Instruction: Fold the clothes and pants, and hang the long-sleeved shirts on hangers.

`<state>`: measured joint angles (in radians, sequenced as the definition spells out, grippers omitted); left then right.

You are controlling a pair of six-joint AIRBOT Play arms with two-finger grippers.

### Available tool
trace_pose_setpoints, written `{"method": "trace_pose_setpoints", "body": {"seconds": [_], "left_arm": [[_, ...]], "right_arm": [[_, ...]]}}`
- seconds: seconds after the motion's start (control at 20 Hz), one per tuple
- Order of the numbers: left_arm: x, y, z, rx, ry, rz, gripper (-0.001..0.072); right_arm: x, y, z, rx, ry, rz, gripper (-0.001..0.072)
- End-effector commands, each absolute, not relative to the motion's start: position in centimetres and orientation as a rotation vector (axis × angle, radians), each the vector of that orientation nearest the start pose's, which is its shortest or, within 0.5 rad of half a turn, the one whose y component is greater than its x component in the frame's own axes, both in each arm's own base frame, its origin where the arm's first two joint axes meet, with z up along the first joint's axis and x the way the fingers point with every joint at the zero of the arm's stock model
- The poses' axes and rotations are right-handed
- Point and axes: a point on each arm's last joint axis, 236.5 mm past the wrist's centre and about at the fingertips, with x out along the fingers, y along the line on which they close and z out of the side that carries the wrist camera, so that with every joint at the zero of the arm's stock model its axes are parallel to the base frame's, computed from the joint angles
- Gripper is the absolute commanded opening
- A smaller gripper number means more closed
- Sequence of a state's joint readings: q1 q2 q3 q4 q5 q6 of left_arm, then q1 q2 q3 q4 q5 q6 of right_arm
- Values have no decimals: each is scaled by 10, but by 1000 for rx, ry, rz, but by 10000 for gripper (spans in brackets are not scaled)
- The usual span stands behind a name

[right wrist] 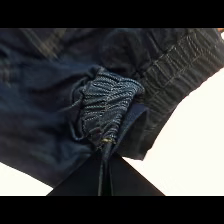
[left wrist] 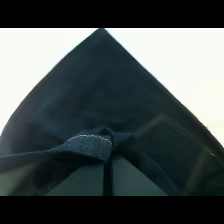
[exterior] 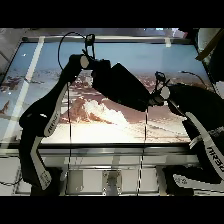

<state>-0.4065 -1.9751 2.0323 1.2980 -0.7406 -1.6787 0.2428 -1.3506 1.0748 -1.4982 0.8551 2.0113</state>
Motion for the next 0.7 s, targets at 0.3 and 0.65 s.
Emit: {"method": "trace_pose_setpoints", "body": {"seconds": [0.3, 0.65], "left_arm": [[604, -335, 49, -304, 694, -460, 409], [625, -259, 129, -434, 592, -357, 495]], "right_arm": [[436, 84, -20, 391, 1055, -119, 523], [437, 20, -23, 439, 1062, -236, 523]]}}
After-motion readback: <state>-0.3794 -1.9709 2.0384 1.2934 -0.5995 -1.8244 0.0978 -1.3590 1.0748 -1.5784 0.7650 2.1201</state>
